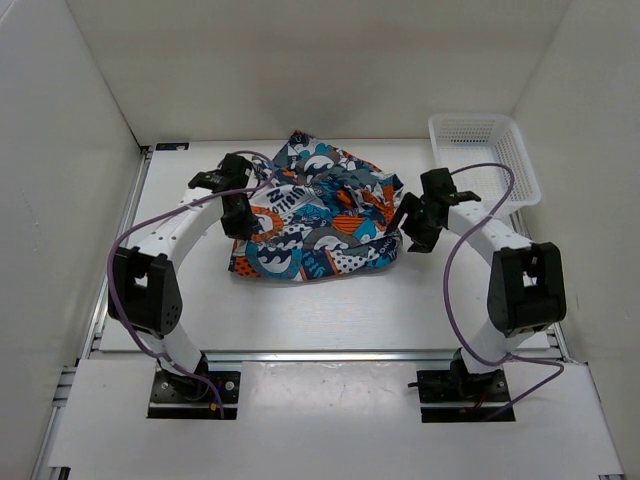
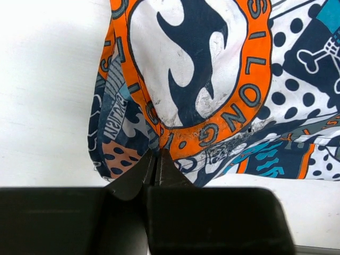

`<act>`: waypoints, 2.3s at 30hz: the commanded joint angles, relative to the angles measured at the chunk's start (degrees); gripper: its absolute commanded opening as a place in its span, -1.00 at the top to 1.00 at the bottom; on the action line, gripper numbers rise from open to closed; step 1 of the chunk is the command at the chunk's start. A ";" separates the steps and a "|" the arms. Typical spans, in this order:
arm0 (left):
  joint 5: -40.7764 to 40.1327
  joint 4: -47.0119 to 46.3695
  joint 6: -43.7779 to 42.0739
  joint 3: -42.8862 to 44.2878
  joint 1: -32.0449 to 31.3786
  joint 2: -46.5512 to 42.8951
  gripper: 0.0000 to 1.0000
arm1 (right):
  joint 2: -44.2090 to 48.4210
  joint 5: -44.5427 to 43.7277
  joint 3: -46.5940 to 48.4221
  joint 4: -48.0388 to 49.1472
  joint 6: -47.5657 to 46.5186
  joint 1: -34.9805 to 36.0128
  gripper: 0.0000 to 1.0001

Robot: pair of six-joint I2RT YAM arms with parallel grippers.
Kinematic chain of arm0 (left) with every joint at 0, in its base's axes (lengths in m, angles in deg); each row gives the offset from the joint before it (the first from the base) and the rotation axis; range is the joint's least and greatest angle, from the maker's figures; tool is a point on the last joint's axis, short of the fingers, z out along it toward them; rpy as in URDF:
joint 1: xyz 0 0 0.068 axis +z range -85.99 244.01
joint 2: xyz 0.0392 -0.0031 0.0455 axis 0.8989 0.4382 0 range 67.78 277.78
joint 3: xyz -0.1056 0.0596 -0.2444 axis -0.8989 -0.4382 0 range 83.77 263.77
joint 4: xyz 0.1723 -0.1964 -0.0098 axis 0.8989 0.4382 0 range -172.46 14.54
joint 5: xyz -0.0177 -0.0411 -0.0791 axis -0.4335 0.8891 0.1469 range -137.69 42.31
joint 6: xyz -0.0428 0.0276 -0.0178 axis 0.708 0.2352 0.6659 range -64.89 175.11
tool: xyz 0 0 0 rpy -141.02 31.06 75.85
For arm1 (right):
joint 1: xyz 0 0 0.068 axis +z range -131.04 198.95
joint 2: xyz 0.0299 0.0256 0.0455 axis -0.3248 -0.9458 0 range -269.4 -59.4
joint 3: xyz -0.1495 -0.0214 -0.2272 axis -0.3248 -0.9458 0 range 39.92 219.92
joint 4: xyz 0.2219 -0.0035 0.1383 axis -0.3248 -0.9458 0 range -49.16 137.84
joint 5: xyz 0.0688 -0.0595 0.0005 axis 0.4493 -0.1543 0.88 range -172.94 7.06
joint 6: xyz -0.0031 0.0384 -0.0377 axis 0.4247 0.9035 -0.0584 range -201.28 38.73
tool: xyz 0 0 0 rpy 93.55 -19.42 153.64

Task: Fold and stack the shorts
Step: Flatten the shorts out

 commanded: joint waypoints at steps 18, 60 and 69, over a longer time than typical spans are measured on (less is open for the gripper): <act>4.21 3.57 -1.84 13.22 3.92 -0.32 0.79 | -10.90 4.67 23.75 -1.86 6.11 -4.15 1.00; 5.36 -3.97 24.27 -36.25 5.32 -24.15 -0.51 | 41.22 -8.89 -31.54 -1.55 9.35 6.83 -0.51; 1.14 -5.39 24.88 -33.78 4.80 -14.47 -0.54 | 28.84 4.48 -35.32 11.90 10.57 6.83 -0.55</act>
